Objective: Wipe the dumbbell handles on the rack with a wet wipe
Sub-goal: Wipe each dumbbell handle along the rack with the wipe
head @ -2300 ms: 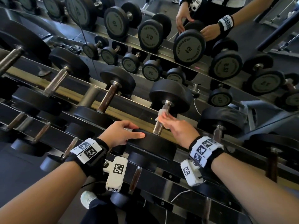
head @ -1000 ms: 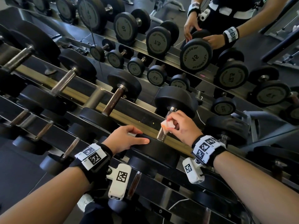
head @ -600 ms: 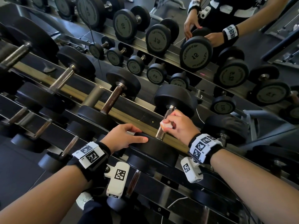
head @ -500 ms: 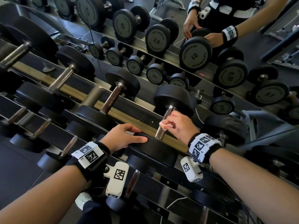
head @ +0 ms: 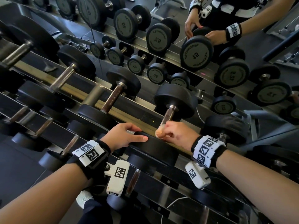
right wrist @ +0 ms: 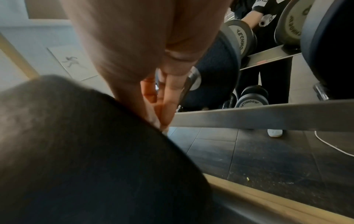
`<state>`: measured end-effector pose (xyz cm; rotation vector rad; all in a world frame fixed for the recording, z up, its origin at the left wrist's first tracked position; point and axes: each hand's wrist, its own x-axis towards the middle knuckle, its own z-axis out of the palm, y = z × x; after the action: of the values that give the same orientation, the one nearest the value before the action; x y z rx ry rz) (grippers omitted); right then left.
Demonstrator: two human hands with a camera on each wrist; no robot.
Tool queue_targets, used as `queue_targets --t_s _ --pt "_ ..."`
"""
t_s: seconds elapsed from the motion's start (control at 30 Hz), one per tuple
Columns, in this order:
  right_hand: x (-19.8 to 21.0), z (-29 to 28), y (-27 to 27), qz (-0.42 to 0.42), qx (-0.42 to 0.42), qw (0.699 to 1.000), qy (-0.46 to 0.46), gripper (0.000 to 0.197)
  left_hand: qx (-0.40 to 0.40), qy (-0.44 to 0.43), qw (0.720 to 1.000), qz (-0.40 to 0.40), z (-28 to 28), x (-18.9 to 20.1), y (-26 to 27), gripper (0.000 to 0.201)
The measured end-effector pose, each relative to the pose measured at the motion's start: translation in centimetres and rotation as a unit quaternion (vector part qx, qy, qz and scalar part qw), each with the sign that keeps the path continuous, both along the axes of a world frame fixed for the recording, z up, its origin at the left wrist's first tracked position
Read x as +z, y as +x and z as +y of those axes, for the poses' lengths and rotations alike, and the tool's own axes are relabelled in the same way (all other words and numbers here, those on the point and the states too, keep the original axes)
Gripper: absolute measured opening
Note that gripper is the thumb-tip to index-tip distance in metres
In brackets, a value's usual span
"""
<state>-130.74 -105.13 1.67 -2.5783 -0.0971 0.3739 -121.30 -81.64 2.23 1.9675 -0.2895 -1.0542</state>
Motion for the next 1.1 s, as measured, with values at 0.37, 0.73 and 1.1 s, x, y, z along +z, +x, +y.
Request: queue_targets --t_s 0.37,0.73,1.1 --pt "-0.9 -0.8 -0.1 -0.111 -0.173 0.976 0.077 0.019 -0.003 0.001 1.0 -0.01 -0.2 -0.3 0.1 0.042" --pt "-1.3 -3.2 -2.7 -0.121 -0.405 0.878 0.225 0.008 -0.002 -0.024 1.0 0.005 0.2 -0.6 0.0 0.065" --pt "-3.7 -0.9 0.4 -0.112 -0.515 0.739 0.418 0.015 0.006 -0.019 0.999 0.029 -0.2 -0.5 0.4 0.046"
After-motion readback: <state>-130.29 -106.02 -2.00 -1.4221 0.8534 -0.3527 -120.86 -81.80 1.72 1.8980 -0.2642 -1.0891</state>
